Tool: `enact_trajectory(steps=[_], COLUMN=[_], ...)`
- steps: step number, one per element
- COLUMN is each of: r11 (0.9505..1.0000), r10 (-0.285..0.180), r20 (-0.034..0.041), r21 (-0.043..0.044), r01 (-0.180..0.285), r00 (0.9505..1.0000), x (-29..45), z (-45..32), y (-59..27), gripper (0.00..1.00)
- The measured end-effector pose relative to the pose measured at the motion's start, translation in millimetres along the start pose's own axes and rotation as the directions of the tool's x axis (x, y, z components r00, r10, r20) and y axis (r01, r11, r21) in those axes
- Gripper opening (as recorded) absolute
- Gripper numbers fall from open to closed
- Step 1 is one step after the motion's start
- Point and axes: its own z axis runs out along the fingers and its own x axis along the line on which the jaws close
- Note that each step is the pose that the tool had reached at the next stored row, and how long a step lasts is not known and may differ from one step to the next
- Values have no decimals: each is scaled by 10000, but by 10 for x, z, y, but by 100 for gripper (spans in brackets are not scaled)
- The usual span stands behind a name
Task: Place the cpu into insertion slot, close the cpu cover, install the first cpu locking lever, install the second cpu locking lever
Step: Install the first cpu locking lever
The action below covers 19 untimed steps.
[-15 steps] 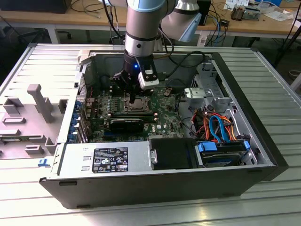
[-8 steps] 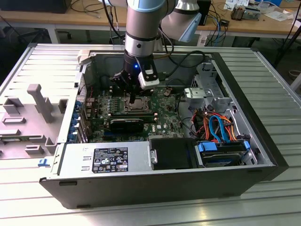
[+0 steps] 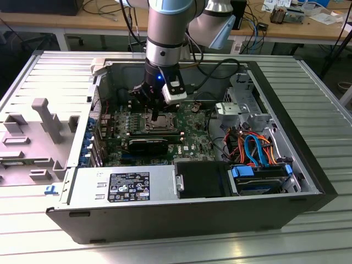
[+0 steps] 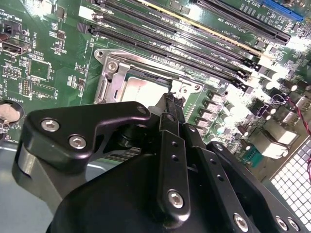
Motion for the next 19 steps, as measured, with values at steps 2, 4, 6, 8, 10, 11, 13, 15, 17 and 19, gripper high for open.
enact_trajectory(steps=[2, 4, 6, 8, 10, 11, 13, 15, 17, 19], r11=[10000, 9999, 9998, 9997, 9996, 9995, 9994, 9992, 9991, 9989], r10=[-56, -171, -211, -248, -291, -309, -341, -397, -425, -466], r20=[3, 9, 11, 13, 15, 17, 18, 21, 22, 24], r21=[5, 16, 20, 23, 28, 29, 33, 37, 41, 44], r01=[56, 171, 211, 248, 291, 309, 341, 397, 425, 465], r00=[10000, 9999, 9998, 9997, 9996, 9995, 9994, 9992, 9991, 9989], x=[0, 0, 0, 0, 0, 0, 0, 0, 0, 0], z=[0, 0, 0, 0, 0, 0, 0, 0, 0, 0], y=[0, 0, 0, 0, 0, 0, 0, 0, 0, 0], gripper=[11, 11, 11, 11, 11, 11, 11, 11, 11, 11])
